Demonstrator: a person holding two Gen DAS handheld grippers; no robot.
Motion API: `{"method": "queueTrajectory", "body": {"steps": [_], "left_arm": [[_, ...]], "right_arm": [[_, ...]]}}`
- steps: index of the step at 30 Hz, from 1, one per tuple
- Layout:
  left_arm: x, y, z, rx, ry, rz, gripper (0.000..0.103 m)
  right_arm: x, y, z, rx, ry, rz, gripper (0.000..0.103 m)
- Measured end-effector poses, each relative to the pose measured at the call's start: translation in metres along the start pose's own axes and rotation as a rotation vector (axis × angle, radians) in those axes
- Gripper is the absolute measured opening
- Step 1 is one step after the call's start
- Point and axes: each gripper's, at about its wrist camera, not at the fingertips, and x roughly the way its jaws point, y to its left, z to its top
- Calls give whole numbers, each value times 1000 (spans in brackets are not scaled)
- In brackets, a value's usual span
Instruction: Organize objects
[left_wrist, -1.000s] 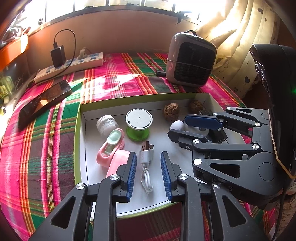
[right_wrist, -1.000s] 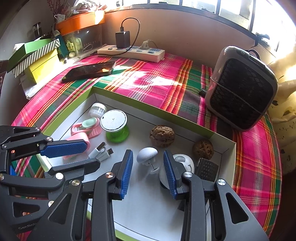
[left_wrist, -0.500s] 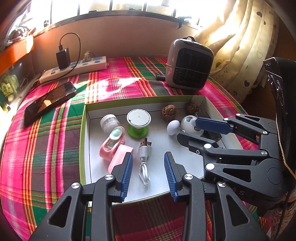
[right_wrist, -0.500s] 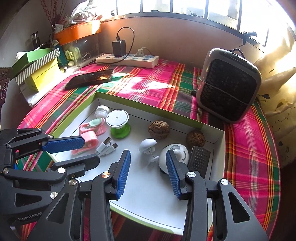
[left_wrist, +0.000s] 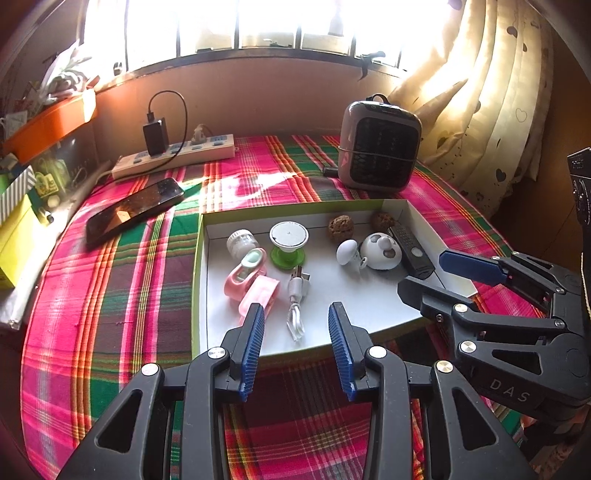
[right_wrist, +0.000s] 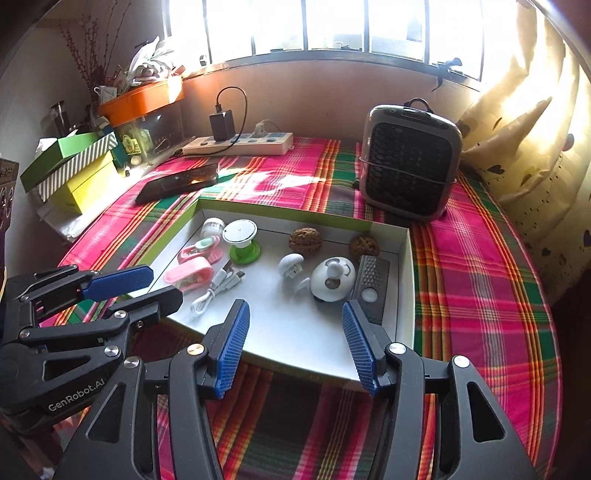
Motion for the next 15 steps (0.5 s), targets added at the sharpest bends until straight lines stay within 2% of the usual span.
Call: {"method": "queueTrajectory", "body": {"steps": [15], "left_arm": [[-21, -8, -41, -9, 5, 45, 35]], "right_arm": [[-23, 5, -45, 54, 17, -44, 55]]}}
